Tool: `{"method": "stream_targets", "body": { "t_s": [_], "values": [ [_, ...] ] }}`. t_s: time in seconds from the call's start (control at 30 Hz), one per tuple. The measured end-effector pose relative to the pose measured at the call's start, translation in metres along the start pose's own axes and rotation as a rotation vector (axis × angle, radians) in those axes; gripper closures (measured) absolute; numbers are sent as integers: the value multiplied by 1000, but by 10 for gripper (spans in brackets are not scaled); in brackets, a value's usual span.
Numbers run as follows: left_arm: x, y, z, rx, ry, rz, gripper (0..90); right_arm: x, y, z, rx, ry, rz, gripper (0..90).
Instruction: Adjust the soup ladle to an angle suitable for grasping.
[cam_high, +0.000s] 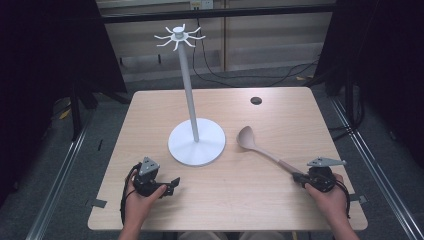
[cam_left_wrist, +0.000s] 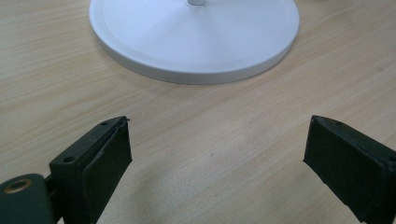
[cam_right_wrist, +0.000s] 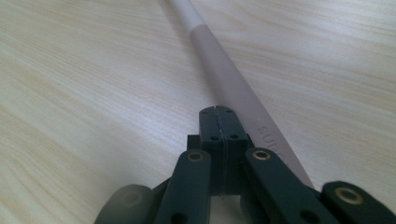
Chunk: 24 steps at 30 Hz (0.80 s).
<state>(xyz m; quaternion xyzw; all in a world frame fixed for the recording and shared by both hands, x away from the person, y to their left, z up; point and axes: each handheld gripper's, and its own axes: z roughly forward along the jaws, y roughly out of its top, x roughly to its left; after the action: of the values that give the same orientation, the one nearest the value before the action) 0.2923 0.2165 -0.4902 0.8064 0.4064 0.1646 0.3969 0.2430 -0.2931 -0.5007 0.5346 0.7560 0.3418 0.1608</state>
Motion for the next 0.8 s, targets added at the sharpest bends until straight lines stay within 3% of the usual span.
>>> {"method": "stream_targets", "body": {
  "t_s": [0.13, 0.57, 0.7, 0.8],
  "values": [
    [1, 0, -1, 0, 1, -6, 71, -6, 4, 2, 2, -31, -13, 900],
    [0, 0, -3, -5, 9, -2, 74, -29, 15, 13, -31, -97, 44, 899],
    [1, 1, -5, -3, 8, 7, 75, -35, 22, 21, -50, -164, 58, 897],
    [1, 1, -3, -6, 9, -1, 76, -39, 26, 26, -57, -186, 55, 898]
  ]
}}
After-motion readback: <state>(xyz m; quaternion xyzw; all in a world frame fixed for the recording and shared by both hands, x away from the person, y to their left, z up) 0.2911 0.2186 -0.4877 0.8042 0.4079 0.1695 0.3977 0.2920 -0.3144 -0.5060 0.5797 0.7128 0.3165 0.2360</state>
